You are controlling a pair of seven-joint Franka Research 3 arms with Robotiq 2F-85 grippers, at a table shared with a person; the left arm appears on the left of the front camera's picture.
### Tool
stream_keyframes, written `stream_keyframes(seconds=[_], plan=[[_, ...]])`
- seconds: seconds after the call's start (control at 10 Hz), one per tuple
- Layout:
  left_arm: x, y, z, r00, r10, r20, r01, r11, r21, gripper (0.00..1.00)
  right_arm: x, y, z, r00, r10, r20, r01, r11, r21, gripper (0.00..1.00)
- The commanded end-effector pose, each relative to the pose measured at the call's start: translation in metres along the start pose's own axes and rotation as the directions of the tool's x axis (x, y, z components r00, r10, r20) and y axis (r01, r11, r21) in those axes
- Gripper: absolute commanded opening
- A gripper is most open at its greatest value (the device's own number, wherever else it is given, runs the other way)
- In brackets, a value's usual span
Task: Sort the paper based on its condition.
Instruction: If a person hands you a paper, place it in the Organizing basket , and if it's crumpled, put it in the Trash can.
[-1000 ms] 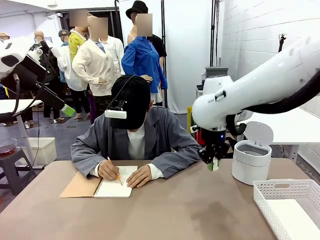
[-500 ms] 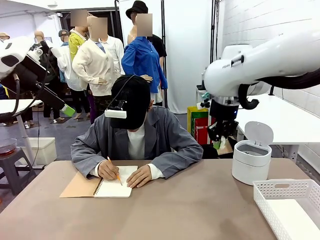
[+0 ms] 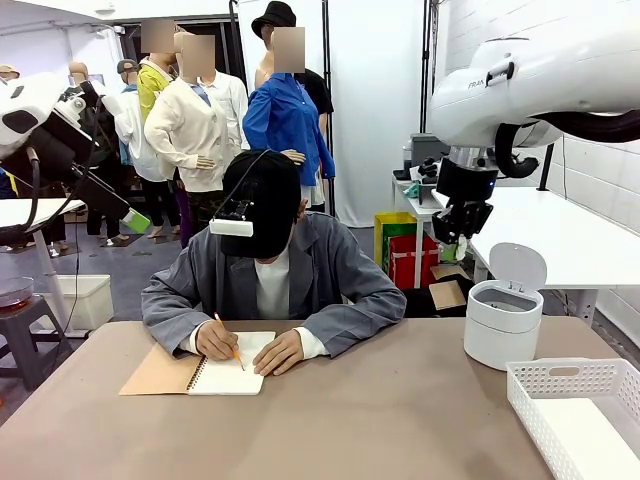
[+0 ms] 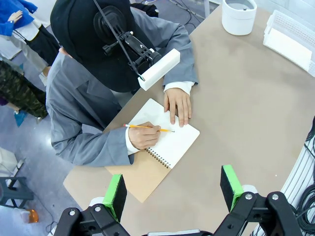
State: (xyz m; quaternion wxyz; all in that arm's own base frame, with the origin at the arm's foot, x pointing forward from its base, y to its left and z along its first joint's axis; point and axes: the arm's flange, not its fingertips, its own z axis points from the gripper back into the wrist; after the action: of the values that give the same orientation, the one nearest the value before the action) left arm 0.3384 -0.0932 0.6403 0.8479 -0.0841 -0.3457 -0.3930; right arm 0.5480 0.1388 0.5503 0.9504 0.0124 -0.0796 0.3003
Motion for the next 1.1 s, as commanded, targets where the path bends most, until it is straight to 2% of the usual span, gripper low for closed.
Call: stream_keyframes(seconds=[0.0,0.3,0.7,1.0], plan=[[0.0,0.0,0.001,1.0,0.007,-0.002,-0.007,1.0,-0.01,1.0,0.002,-0.008,-0.004,0.999,-0.017,-0.037,0.013,0.995,-0.099,0.27],[0.0,0.0,0.001,1.0,0.007,-0.002,-0.007,1.0,-0.01,1.0,-0.011,-0.024,-0.031,0.993,-0.086,-0.077,0.066,0.97,-0.236,0.27],[0.0,0.0,0.001,1.0,0.007,-0.002,-0.007,1.0,-0.01,1.0,-0.031,-0.03,-0.071,0.991,-0.088,-0.105,0.059,0.966,-0.251,0.27],[0.0,0.0,0.001,1.0,0.007,-0.002,-0.007,1.0,-0.01,1.0,-0.037,-0.029,-0.096,0.992,-0.08,-0.092,0.044,0.938,-0.345,0.27]])
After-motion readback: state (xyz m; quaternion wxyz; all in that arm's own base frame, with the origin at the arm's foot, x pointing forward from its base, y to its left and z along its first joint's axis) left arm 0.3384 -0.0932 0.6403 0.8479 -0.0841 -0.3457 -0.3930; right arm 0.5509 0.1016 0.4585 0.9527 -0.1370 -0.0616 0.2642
